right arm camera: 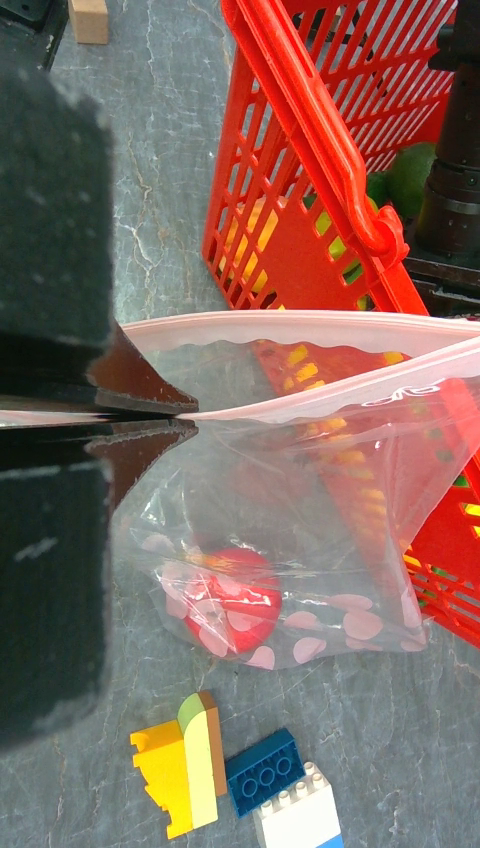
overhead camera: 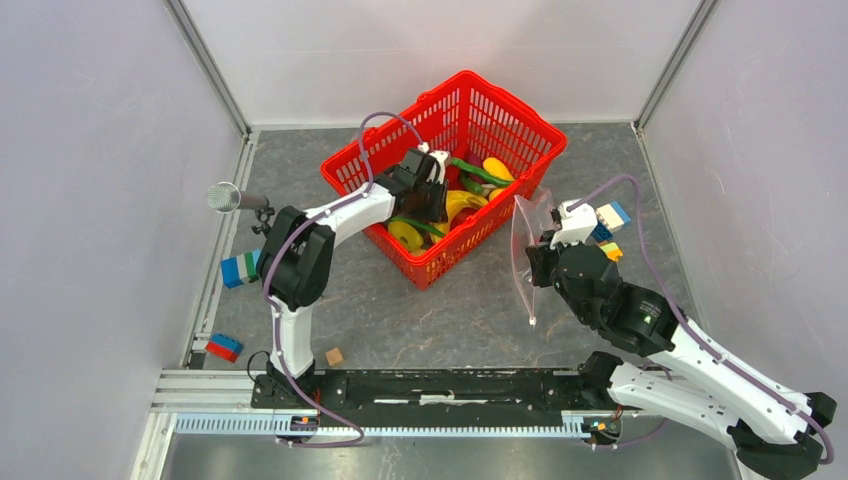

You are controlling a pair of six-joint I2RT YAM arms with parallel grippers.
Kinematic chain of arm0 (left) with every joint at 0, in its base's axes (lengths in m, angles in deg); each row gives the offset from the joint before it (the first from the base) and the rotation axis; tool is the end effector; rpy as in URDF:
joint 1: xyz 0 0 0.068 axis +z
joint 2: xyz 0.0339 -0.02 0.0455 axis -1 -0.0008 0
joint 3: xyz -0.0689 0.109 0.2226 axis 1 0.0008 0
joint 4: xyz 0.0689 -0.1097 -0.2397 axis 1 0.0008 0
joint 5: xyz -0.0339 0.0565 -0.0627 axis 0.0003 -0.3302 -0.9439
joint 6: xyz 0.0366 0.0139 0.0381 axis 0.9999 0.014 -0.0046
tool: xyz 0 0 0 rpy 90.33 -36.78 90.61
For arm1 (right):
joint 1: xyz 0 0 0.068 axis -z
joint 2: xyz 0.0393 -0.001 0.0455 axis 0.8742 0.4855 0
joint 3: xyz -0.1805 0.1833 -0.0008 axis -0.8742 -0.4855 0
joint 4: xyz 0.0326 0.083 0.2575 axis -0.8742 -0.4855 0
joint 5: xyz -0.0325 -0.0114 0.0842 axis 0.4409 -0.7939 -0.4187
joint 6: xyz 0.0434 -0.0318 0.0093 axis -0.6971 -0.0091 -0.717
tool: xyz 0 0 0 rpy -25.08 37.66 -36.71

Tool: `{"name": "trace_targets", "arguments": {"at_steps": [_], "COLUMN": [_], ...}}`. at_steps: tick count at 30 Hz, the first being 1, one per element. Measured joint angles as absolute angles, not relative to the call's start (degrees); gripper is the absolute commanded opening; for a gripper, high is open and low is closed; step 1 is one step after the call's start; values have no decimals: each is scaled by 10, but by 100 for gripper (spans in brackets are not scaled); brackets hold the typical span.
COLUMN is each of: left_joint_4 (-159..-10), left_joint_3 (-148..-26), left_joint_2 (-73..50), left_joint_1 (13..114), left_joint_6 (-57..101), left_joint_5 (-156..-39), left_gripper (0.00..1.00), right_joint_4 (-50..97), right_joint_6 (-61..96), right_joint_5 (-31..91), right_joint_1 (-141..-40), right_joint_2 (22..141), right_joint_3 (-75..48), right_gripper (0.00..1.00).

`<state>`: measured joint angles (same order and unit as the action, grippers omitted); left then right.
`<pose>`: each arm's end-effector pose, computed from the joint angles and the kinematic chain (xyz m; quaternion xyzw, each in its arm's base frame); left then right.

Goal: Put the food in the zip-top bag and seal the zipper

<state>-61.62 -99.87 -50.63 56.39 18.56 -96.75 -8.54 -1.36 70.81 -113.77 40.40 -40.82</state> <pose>0.3701 -0.2513 0.1813 0.1704 0.9219 -0.1982 0.2860 0.1198 0.1248 0.3255 -0.0402 0.8200 0.1434 0.5526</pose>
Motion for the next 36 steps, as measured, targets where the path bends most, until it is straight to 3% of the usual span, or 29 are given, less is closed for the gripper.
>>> {"name": "trace_targets", "arguments": {"at_steps": [4,13,25,36], "left_joint_4": [-617,-663,-832,-814], "left_joint_3": [-982,-925,-780,-779], "left_joint_2": [-487,-350,-158,7], "left_joint_1": [563,561,561,560], "left_joint_6": [185,183,169,115], "left_joint_5": [-962,-918,-864,-972], "left_gripper": [12,4,4,4], "right_joint_4": [-85,-84,-75,-25], "right_joint_6": [-14,-16,-26,-46], "right_joint_5": [708,706,706,706], "right_joint_1": [-1138,-1138,-1138,-1138], "right_joint_2": [404,399,394,397], "right_joint_3": [-408,-411,-422,-448], "right_gripper": [6,6,6,2]}}
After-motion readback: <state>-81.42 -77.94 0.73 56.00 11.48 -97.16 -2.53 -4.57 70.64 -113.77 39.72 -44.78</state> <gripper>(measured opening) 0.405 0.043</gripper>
